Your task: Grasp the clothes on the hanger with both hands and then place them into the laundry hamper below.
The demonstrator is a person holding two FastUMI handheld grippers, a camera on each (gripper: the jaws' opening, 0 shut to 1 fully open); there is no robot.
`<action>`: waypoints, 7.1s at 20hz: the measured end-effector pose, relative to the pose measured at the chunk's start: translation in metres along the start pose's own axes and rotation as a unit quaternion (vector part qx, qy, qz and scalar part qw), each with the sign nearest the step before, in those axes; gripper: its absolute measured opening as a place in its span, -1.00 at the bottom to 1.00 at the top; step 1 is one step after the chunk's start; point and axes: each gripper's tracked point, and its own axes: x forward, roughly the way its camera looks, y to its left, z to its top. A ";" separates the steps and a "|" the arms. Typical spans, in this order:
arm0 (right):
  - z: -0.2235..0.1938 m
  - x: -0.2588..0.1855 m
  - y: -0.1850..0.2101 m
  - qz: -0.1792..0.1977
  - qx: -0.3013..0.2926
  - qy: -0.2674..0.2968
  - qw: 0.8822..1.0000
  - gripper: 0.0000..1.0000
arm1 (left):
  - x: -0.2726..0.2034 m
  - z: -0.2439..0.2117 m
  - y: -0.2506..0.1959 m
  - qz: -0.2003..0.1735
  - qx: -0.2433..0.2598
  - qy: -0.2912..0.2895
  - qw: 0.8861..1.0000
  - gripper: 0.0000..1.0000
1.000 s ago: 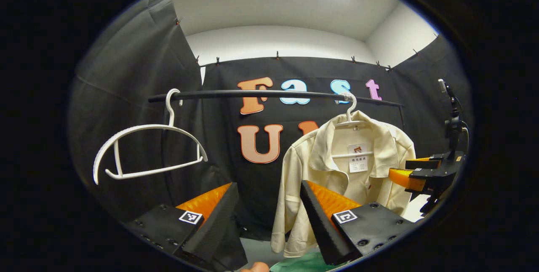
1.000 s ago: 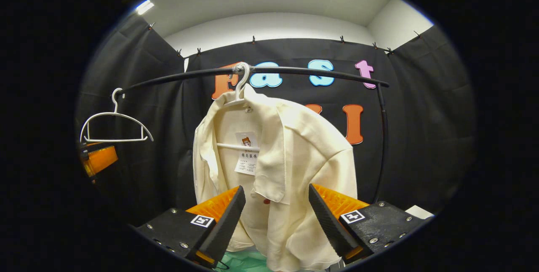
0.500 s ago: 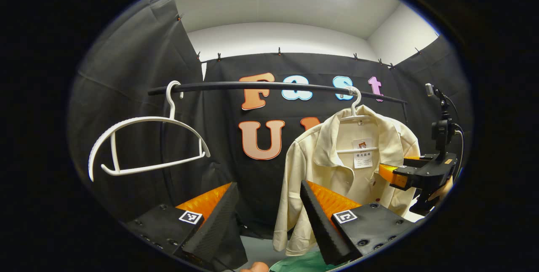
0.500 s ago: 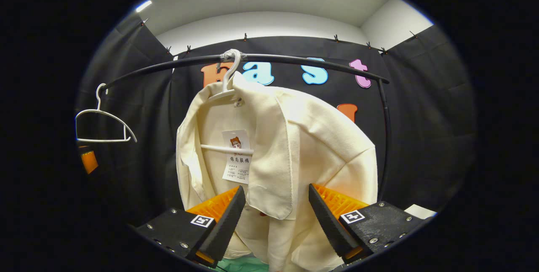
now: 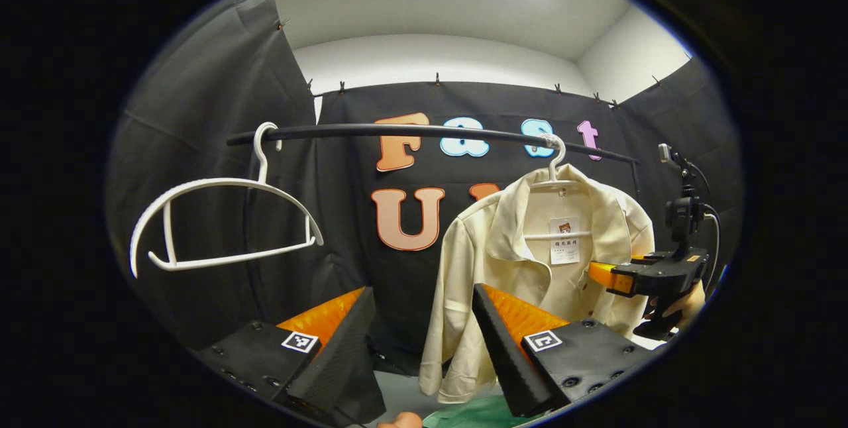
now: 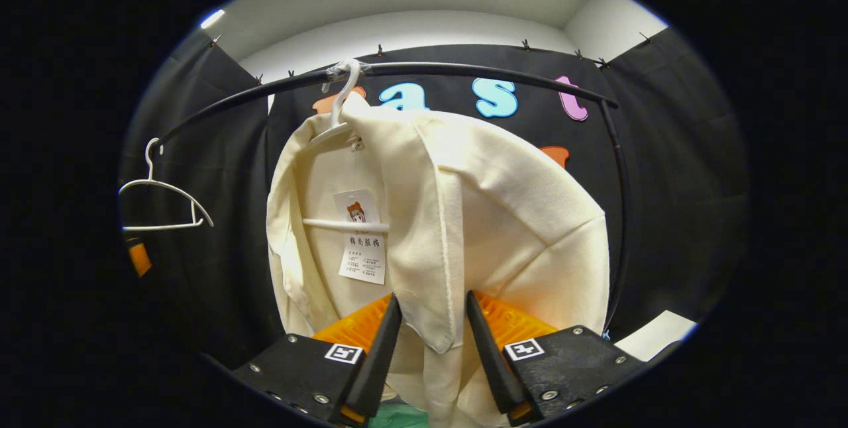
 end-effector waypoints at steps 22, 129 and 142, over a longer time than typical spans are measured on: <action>0.008 -0.044 -0.028 0.054 -0.034 -0.018 0.998 -0.94 | 0.098 -0.030 -0.121 -0.095 -0.031 0.022 0.995 0.94; 0.016 0.052 -0.127 0.143 0.167 0.021 0.975 -1.00 | 0.179 -0.010 0.049 0.078 -0.001 -0.018 0.997 -0.87; -0.088 0.033 -0.104 0.110 0.117 0.078 0.984 -1.00 | 0.133 -0.081 0.076 0.100 -0.007 0.019 0.995 -0.87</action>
